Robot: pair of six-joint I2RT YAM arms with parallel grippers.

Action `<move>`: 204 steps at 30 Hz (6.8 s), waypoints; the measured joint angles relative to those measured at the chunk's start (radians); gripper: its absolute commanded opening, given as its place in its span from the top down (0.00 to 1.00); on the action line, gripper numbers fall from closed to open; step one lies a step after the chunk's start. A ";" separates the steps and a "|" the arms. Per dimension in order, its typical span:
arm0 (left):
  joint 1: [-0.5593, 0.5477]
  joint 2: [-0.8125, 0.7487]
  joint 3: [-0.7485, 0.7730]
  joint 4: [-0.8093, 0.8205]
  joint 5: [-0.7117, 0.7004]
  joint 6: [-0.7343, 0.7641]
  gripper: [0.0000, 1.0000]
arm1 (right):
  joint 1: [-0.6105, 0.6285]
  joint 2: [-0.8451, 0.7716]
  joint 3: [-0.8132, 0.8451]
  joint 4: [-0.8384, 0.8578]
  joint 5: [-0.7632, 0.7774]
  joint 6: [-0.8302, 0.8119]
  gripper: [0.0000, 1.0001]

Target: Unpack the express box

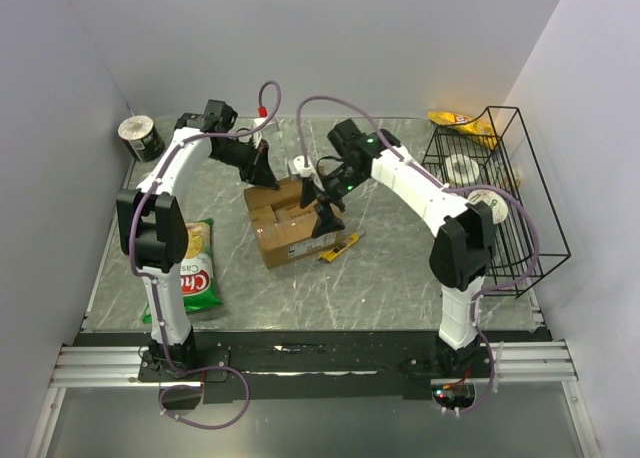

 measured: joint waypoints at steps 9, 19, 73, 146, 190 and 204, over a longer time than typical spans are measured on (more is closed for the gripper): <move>-0.070 0.000 -0.010 0.019 -0.008 -0.013 0.99 | 0.058 0.120 0.023 -0.012 0.027 0.031 0.04; -0.077 -0.002 -0.035 0.070 -0.037 -0.053 0.99 | 0.066 0.133 0.027 -0.063 0.063 0.047 0.16; -0.085 -0.021 -0.131 0.269 0.008 -0.253 0.99 | 0.039 -0.428 -0.447 0.827 0.462 0.420 0.29; -0.092 -0.032 -0.171 0.274 0.061 -0.306 0.99 | 0.127 -0.367 -0.634 0.798 0.604 -0.032 1.00; -0.059 -0.094 -0.208 0.241 0.040 -0.246 0.99 | -0.111 -0.173 -0.168 0.578 0.060 0.537 0.27; -0.060 -0.093 -0.208 0.229 0.042 -0.240 0.99 | -0.045 -0.047 -0.162 0.570 0.024 0.539 0.99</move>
